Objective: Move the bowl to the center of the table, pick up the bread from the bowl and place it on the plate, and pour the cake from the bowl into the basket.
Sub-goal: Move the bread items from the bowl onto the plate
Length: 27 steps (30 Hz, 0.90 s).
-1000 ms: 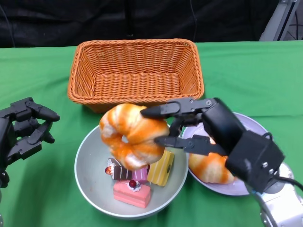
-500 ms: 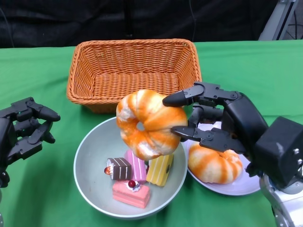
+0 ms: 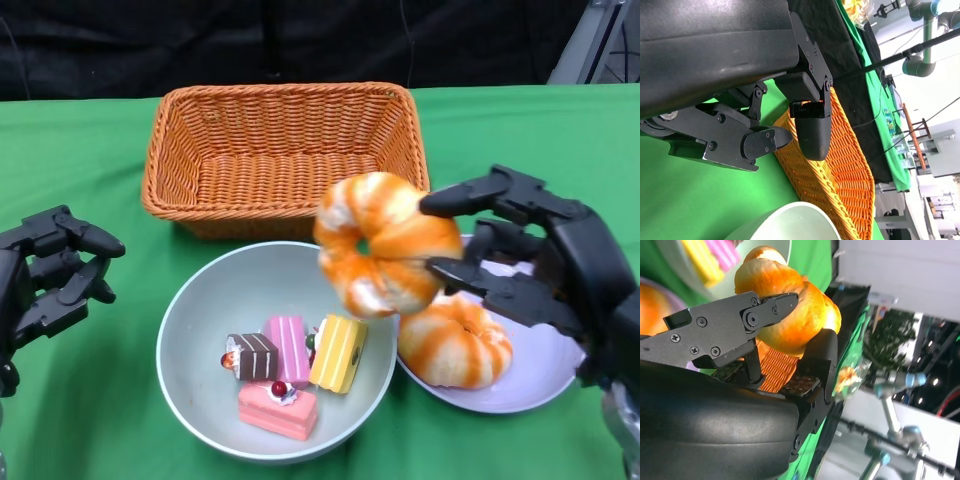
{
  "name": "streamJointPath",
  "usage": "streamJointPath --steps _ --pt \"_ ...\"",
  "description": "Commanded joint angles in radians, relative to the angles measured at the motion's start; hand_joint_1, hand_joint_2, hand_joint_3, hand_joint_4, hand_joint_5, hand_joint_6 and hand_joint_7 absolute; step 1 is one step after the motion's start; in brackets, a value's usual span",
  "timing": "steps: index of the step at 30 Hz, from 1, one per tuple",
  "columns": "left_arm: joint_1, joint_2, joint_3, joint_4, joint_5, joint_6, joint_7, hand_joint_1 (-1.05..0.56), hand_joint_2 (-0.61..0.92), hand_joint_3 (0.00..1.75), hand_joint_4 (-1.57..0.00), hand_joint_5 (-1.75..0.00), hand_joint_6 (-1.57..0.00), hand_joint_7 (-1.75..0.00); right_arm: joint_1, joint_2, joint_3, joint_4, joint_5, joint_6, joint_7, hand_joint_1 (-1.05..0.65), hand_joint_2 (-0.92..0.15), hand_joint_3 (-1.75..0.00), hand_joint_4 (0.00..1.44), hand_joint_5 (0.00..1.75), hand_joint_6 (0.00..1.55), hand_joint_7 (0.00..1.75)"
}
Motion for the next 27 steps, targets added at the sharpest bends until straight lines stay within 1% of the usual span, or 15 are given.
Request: streamJointPath --steps 1,7,10,14,19,21,24,27 --pt "-0.012 0.028 0.008 0.012 -0.008 0.001 -0.011 -0.04 0.85 0.58 -0.74 -1.53 -0.77 -1.16 0.019 -0.021 -0.04 -0.019 0.021 -0.001 -0.012 -0.1 -0.91 -0.29 0.74 1.44 0.65 1.22" --pt "-0.017 0.033 0.008 0.018 -0.005 -0.001 -0.012 -0.05 0.84 0.59 -0.75 -1.53 -0.78 -1.17 0.03 -0.037 -0.089 0.027 0.04 -0.038 -0.01 -0.11 -0.91 -0.3 0.72 1.46 0.64 1.22" --pt "-0.02 0.037 0.008 0.026 -0.005 -0.005 -0.016 -0.04 0.85 0.59 -0.74 -1.53 -0.77 -1.17 0.027 -0.037 -0.109 0.053 0.039 -0.019 -0.023 -0.12 -0.9 -0.29 0.72 1.46 0.64 1.21" --pt "-0.023 0.038 0.009 0.032 0.0 -0.001 -0.005 -0.03 0.86 0.58 -0.74 -1.53 -0.77 -1.17 0.008 -0.04 -0.131 0.106 0.037 0.008 -0.038 -0.12 -0.92 -0.26 0.71 1.46 0.65 1.19" --pt "-0.026 0.037 0.012 0.035 -0.004 0.003 -0.006 -0.03 0.83 0.59 -0.73 -1.53 -0.77 -1.18 -0.015 -0.045 -0.142 0.17 0.059 0.017 -0.019 -0.07 -0.92 -0.26 0.67 1.49 0.62 1.19" --pt "-0.027 0.036 0.014 0.038 -0.005 -0.002 -0.007 -0.03 0.83 0.6 -0.74 -1.53 -0.77 -1.18 -0.023 -0.053 -0.138 0.189 0.046 0.031 -0.023 -0.09 -0.92 -0.27 0.65 1.49 0.61 1.19" --pt "-0.028 0.037 0.012 0.039 -0.001 -0.002 -0.002 -0.04 0.82 0.62 -0.73 -1.53 -0.77 -1.18 -0.035 -0.063 -0.133 0.233 0.033 0.003 -0.02 -0.06 -0.92 -0.28 0.65 1.51 0.61 1.18" --pt "-0.027 0.038 0.013 0.039 -0.003 -0.001 -0.008 -0.05 0.81 0.64 -0.74 -1.53 -0.77 -1.18 -0.062 -0.074 -0.127 0.304 -0.003 0.029 -0.049 -0.08 -0.92 -0.26 0.63 1.48 0.62 1.15"
